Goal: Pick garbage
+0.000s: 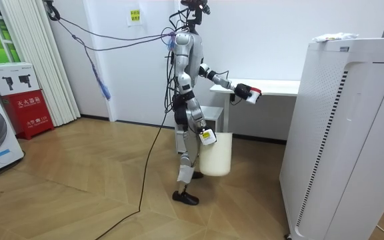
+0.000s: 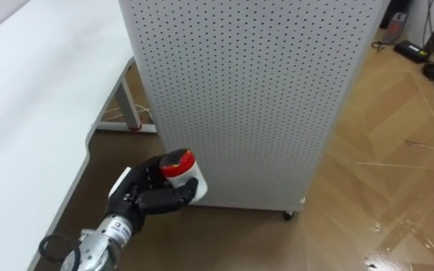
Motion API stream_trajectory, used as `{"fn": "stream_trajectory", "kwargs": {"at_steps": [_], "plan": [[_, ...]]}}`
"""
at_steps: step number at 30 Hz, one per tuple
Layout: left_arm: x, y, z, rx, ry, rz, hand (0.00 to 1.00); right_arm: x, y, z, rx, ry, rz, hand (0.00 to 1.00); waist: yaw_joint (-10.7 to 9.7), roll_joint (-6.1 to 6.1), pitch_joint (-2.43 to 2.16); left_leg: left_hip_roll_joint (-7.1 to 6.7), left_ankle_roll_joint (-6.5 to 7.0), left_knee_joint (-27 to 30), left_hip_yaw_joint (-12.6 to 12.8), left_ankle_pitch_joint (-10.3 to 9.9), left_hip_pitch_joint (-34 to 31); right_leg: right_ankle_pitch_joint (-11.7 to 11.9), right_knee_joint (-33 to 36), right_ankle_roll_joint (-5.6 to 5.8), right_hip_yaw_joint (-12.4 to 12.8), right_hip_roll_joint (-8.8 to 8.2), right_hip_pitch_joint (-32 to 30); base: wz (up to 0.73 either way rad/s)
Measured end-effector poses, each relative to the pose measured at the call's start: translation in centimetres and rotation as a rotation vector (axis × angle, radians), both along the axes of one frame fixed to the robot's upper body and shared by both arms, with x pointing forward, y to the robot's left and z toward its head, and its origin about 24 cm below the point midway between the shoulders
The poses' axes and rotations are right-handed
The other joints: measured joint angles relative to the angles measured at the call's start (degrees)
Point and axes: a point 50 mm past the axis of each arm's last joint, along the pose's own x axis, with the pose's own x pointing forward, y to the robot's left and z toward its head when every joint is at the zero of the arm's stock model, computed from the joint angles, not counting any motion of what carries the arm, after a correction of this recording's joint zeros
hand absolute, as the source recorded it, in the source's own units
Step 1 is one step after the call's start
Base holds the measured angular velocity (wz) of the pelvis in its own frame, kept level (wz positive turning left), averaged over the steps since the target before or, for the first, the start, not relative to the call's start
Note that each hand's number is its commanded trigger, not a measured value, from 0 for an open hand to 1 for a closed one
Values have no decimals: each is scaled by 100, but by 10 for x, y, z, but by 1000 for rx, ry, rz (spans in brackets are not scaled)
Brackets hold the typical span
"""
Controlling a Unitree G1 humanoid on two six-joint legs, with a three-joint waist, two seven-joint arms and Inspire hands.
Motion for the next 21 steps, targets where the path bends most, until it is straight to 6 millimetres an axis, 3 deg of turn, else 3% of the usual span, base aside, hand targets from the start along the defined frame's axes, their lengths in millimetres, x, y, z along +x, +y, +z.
{"fn": "stream_trajectory", "kwargs": {"at_steps": [2, 7, 10, 11, 12, 17, 21], "plan": [[-6, -2, -3, -15, 5, -33, 100, 1, -4, 1, -1, -5, -16, 100, 87, 36, -22, 21, -13, -9, 80, -8, 44, 8, 22, -13, 6, 2, -10, -23], [-12, -3, -6, -25, 11, -87, 100, 4, -12, 3, -25, -6, -20, 100, 147, 27, -15, 28, -18, 12, 105, -13, 14, 12, 94, -20, -6, -2, -89, -4], [-15, -1, -9, -18, 23, -103, 100, 9, -14, 5, -31, -15, -26, 100, 136, 3, 6, 32, -17, 33, 118, -14, -10, 11, 142, -22, -4, -7, -125, -1], [-16, 0, -11, -21, 31, -107, 100, 15, -15, 7, -35, -32, -30, 100, 133, 8, 30, 43, -11, 85, 124, -18, -79, 10, 172, -24, -4, -8, -192, 0], [-18, 2, -15, -18, 46, -113, 100, 21, -16, 10, -37, -47, -34, 100, 127, 22, 86, 46, -11, 92, 124, -17, -109, 14, 166, -30, -2, -4, -216, 0], [-38, 9, -45, 44, 190, -144, 100, 25, -19, 12, -52, -61, -32, 100, 119, 37, 105, 57, -14, 101, 137, -16, -263, 4, 165, -47, -5, -3, -401, -1], [-45, 12, -53, 62, 228, -168, 100, 25, -21, 12, -56, -61, -35, 100, 120, 42, 106, 56, -13, 118, 148, -15, -452, 6, 198, -48, 9, -4, -588, -2]]}}
